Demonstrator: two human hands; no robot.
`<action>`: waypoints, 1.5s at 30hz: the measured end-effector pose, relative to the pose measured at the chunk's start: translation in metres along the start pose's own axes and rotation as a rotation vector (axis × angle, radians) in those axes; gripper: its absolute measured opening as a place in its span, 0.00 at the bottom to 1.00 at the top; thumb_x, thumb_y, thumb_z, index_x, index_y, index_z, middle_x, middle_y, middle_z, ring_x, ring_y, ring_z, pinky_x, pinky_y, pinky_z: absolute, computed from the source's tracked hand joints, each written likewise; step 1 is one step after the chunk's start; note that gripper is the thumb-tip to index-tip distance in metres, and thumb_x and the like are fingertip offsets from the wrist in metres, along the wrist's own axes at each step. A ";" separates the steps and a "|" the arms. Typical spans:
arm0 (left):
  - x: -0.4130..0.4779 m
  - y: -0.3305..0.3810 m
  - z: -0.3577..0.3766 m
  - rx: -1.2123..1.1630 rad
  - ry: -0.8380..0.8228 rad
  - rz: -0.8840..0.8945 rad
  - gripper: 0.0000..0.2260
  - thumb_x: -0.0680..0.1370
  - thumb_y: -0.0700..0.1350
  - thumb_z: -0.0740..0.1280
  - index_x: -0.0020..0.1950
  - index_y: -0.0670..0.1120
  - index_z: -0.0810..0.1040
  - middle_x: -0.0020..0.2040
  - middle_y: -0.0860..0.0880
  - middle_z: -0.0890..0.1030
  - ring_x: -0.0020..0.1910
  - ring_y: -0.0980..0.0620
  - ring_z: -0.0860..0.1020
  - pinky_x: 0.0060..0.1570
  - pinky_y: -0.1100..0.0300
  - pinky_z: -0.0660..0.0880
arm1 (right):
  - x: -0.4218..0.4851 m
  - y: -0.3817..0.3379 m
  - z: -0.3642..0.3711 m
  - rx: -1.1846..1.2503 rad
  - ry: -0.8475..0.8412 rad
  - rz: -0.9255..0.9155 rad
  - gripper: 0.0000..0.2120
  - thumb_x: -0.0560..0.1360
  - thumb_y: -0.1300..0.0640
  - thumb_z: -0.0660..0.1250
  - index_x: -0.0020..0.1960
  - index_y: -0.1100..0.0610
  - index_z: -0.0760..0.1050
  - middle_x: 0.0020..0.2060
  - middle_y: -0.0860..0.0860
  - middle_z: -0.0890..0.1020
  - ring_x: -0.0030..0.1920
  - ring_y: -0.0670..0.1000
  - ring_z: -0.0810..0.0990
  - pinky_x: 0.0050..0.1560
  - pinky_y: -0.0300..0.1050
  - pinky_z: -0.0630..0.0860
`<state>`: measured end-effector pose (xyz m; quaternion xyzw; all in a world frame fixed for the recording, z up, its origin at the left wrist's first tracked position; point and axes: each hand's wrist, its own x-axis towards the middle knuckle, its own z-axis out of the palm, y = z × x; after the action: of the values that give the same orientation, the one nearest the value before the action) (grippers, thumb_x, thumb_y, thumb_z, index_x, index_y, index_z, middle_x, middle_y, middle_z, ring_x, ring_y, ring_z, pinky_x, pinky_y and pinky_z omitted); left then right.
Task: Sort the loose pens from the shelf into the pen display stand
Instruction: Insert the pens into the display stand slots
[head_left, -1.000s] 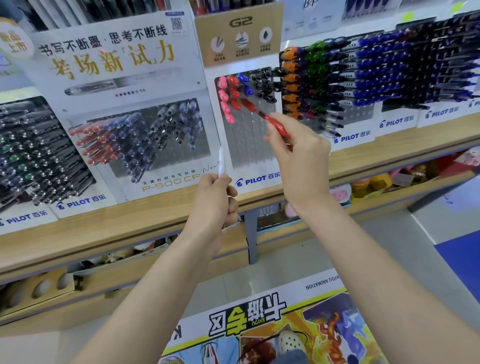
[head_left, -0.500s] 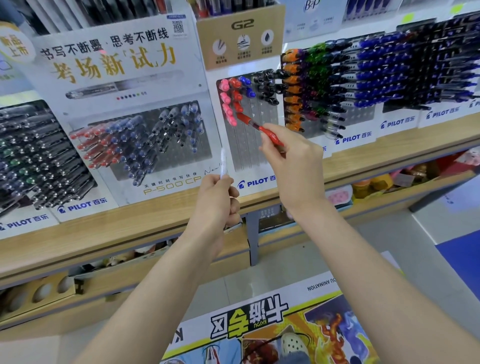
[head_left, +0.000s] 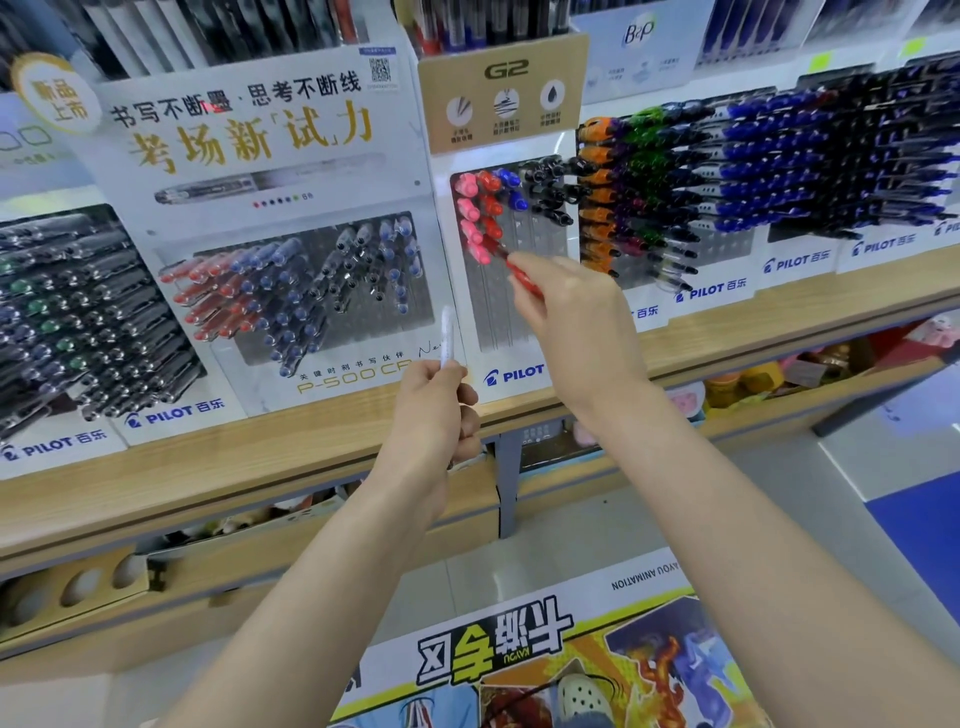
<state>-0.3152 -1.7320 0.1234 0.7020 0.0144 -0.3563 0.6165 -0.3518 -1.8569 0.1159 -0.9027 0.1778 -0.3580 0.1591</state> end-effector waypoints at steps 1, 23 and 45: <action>0.000 0.000 -0.002 -0.006 0.004 0.002 0.07 0.81 0.41 0.54 0.45 0.46 0.68 0.36 0.49 0.68 0.24 0.55 0.61 0.16 0.68 0.55 | 0.001 0.000 -0.001 0.007 0.012 0.006 0.10 0.77 0.63 0.63 0.56 0.64 0.78 0.37 0.58 0.80 0.34 0.57 0.78 0.34 0.53 0.76; -0.001 0.008 -0.020 -0.019 0.018 -0.031 0.04 0.79 0.42 0.57 0.48 0.46 0.70 0.35 0.50 0.65 0.23 0.55 0.62 0.17 0.67 0.59 | 0.015 -0.016 -0.003 0.005 -0.006 0.095 0.09 0.77 0.59 0.63 0.53 0.63 0.76 0.41 0.57 0.81 0.41 0.57 0.80 0.40 0.54 0.77; 0.011 0.009 -0.033 -0.023 -0.026 0.016 0.10 0.82 0.47 0.58 0.54 0.49 0.78 0.41 0.52 0.72 0.44 0.51 0.69 0.44 0.55 0.68 | 0.030 -0.010 0.014 0.006 -0.078 0.265 0.09 0.77 0.59 0.64 0.54 0.63 0.78 0.42 0.59 0.83 0.44 0.58 0.80 0.46 0.54 0.77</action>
<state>-0.2866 -1.7098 0.1245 0.6901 0.0051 -0.3603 0.6276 -0.3199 -1.8591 0.1280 -0.8842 0.2878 -0.2990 0.2146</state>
